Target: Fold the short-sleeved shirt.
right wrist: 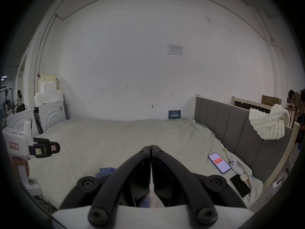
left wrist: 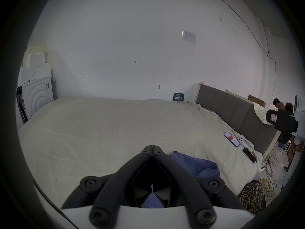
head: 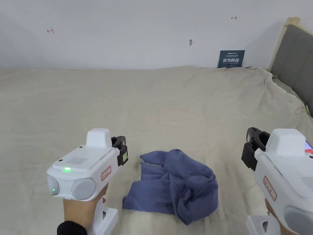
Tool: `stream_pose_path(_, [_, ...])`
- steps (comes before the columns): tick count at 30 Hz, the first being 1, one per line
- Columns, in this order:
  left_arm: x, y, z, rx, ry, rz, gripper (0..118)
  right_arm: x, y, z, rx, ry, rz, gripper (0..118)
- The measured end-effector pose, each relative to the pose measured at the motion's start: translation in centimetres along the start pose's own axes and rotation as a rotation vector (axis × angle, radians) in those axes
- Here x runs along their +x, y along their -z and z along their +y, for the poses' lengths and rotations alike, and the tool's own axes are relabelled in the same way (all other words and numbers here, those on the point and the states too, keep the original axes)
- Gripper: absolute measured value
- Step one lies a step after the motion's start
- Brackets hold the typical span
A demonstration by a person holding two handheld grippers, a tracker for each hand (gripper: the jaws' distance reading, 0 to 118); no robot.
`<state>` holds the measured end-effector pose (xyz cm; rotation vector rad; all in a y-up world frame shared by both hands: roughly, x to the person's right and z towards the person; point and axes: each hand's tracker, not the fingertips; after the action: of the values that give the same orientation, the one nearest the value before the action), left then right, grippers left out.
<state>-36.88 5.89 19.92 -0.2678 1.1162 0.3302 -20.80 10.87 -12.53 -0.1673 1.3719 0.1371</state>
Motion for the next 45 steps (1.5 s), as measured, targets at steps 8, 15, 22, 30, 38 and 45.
stream_pose_path(8, [-1.0, 3.2, -1.2, -0.162, -0.032, -0.002, 0, 0.5, 0.7, -0.5, -0.013, 0.002, -0.004, 0])
stream_pose_path(15, [-1.8, 7.0, -3.9, -0.359, -0.122, 0.018, 0, 0.9, 2.2, -1.3, -0.041, 0.003, -0.005, 0])
stream_pose_path(22, [-3.0, 12.3, -5.9, -0.459, -0.123, 0.019, 0, 1.4, 3.6, -2.1, -0.073, 0.0, -0.009, 0])
stream_pose_path(30, [-0.4, 18.0, -5.0, -0.601, -0.068, -0.016, 83, 1.6, 5.8, -3.7, -0.124, 0.003, -0.011, 0])
stream_pose_path(38, [0.5, 24.2, -7.4, -0.72, 0.031, 0.049, 105, 1.8, 7.8, -5.4, -0.18, 0.004, -0.012, 0])
stream_pose_path(45, [2.3, 23.4, -8.1, -0.728, 0.076, 0.033, 36, 1.7, 8.5, -6.6, -0.24, 0.011, -0.019, 0])
